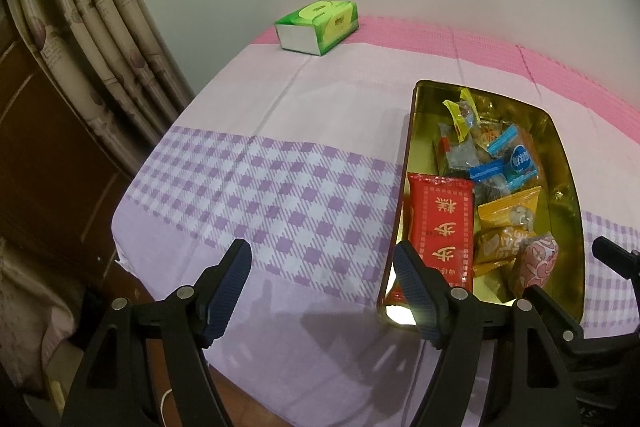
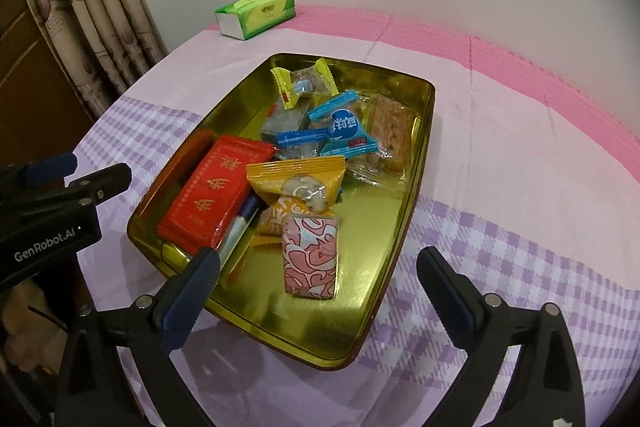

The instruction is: Organize snacks

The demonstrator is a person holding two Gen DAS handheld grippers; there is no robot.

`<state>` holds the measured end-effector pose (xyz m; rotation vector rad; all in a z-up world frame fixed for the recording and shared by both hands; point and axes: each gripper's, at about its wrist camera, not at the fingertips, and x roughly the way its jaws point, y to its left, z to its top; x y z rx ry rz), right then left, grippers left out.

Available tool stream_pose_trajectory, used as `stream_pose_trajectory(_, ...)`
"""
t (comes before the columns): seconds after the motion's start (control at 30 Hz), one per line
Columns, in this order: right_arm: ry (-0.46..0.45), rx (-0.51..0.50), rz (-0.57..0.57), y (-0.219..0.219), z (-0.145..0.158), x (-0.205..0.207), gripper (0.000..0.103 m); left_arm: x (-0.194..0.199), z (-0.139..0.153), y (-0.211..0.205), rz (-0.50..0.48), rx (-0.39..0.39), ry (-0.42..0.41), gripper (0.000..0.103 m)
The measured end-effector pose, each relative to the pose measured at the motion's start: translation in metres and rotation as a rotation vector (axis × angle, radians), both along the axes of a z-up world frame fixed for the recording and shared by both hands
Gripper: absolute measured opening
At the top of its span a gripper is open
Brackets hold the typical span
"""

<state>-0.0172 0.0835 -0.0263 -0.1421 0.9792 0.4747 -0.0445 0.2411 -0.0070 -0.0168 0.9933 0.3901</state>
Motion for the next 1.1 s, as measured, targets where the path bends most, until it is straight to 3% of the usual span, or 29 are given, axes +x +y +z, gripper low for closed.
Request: stream_pose_trajectory(1.1, 0.024, -0.019, -0.003, 0.0009, -0.0105, 0.0021, 0.099, 0.0012, -0.0046, -0.0024, -0.011, -0.004, 0.016, 0.074)
